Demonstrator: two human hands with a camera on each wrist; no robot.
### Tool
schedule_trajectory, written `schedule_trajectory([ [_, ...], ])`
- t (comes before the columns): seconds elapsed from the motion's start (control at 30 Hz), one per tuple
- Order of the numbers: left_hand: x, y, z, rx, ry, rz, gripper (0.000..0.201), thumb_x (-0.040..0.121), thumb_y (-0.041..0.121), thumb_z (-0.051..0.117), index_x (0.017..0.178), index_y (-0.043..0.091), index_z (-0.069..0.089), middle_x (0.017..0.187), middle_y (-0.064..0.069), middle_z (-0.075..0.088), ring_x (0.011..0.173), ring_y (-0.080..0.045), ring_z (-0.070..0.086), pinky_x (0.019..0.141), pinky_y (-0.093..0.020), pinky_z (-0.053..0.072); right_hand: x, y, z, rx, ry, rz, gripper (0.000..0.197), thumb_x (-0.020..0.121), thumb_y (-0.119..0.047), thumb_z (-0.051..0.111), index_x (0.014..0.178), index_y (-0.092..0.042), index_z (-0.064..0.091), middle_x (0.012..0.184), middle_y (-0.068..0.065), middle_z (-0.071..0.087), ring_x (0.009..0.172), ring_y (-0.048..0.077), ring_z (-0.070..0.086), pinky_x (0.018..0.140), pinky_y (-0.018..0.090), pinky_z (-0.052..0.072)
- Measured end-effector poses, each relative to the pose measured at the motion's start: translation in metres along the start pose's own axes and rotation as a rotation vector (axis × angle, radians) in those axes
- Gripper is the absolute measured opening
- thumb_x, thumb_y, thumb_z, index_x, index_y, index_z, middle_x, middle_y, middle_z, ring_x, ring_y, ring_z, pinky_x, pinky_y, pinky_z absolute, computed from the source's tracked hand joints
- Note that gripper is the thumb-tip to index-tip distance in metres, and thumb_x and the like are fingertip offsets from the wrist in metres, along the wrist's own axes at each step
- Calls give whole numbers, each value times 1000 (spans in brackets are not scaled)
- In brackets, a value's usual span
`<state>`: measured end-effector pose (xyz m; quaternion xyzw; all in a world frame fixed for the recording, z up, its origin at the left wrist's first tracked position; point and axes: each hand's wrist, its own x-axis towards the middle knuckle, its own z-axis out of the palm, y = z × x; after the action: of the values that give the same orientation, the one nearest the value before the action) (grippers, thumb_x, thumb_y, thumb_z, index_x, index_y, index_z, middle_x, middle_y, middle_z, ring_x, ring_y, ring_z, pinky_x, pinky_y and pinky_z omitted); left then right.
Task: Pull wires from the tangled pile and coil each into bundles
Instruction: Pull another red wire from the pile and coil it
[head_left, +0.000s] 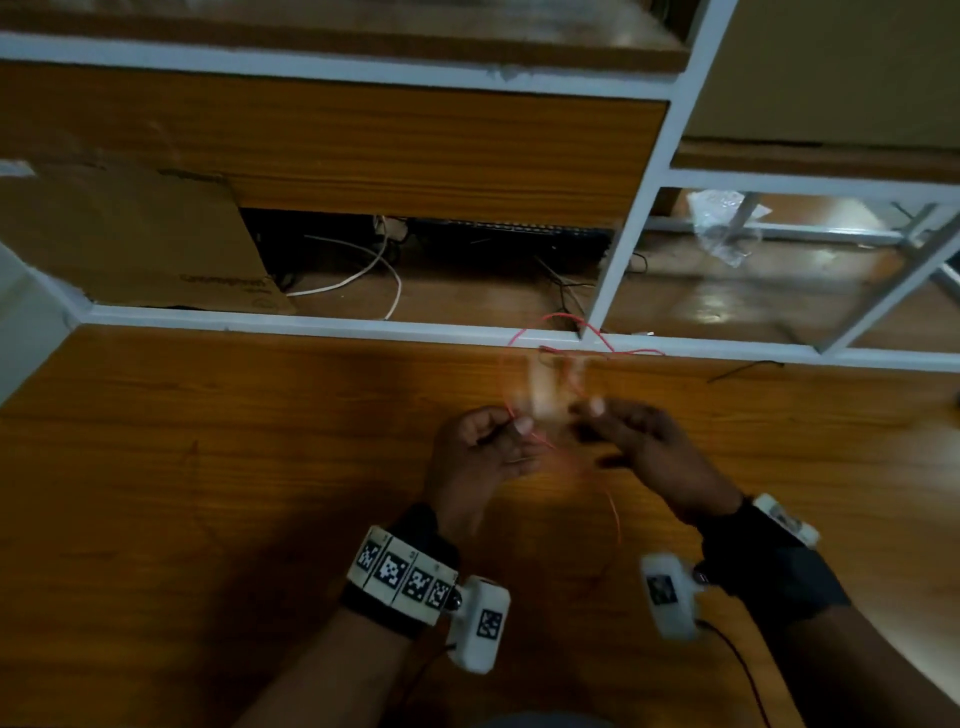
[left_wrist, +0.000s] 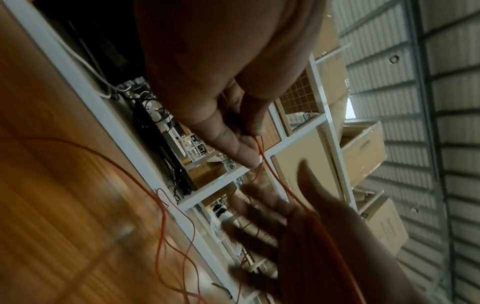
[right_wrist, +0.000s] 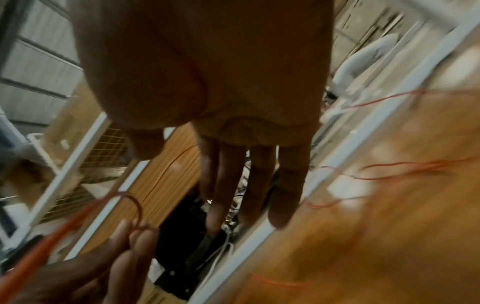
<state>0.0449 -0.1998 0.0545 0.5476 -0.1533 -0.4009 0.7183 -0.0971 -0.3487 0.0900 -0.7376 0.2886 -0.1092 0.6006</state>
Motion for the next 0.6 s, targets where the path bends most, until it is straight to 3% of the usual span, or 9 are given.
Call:
schedule_trajectory([
  [0.07,4,-1,1,-118,37,11,5,94,10,65,89,9,65,88,-13,74,88,-30,73,74,-36,61,-32,15,-8,48,-130,119,67,80,-79,58,114,-25,78,115,0,77,113,18,70,90,38,60],
  [0.13,9,-1,6,-191,75,-10,4,94,11,65,90,10,63,87,-12,74,87,-28,73,75,-34,61,-59,29,-5,117,-203,192,85,72,-85,64,116,-13,77,118,7,76,114,24,70,89,35,58],
  [0.23,13,-3,22,-243,58,-63,3,95,10,63,92,10,63,86,-9,74,85,-23,73,74,-30,61,-87,42,9,285,-145,165,61,83,-61,76,104,-4,76,113,21,74,114,39,68,94,47,56],
  [0.33,13,-4,42,-196,24,-100,5,96,13,63,94,9,65,87,-10,74,86,-23,73,73,-30,60,-100,38,10,499,59,98,31,96,-34,64,88,-5,72,90,28,71,93,43,69,78,46,57],
  [0.43,3,-8,53,156,15,-135,16,96,29,65,98,13,70,88,-4,78,84,-24,75,72,-37,60,-112,27,-8,470,176,35,36,106,-35,53,93,-6,69,73,24,64,74,37,65,71,43,54],
  [0.53,-16,-13,61,573,12,95,27,91,43,67,81,18,70,78,3,75,74,-14,71,69,-41,58,-126,24,-36,287,194,-19,38,106,-32,45,102,-4,69,76,24,68,75,35,67,73,39,57],
  [0.6,-35,-12,78,704,4,368,21,88,48,67,88,28,67,91,9,70,86,-4,65,73,-31,52,-135,29,-55,200,146,-27,38,105,-33,44,107,-5,69,79,22,72,78,36,69,76,42,56],
])
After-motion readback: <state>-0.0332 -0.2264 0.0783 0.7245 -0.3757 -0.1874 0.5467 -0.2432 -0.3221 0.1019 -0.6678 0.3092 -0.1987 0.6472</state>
